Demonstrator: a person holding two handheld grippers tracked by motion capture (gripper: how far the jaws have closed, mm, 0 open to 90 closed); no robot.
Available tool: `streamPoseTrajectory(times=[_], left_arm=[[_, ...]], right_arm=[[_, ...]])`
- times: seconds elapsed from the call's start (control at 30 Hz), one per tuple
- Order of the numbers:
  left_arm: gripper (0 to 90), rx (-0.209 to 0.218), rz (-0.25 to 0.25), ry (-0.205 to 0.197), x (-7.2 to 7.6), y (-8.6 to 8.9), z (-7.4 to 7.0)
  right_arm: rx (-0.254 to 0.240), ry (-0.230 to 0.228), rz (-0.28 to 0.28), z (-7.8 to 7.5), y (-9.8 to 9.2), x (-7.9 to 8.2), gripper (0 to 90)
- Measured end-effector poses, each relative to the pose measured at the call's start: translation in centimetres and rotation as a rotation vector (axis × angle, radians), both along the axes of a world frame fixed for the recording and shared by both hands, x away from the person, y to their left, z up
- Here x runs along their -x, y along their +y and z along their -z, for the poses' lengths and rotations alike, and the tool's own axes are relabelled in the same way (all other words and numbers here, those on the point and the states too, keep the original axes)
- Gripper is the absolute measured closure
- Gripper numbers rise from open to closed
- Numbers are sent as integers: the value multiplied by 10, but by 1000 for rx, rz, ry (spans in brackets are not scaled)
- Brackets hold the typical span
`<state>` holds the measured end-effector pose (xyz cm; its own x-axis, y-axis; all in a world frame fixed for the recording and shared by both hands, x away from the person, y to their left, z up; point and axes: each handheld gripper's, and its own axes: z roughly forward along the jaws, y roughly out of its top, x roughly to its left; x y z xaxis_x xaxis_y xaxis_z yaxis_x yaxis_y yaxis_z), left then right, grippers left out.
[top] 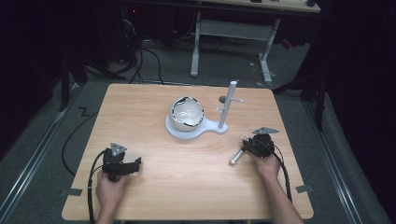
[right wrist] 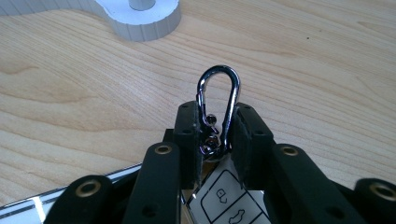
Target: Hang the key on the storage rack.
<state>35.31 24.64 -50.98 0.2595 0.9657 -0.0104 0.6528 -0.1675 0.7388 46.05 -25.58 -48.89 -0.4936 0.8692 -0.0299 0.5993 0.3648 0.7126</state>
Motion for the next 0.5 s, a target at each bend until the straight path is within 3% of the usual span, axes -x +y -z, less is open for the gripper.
streamPoseTrajectory(times=[0.2, 0.5], left_arm=[[160, 0, 0, 0, 0, 0, 0], [160, 0, 0, 0, 0, 0, 0]], right_arm=[[0, -27, -4, 0, 0, 3, 785], [-35, -49, -2, -3, -7, 10, 788]])
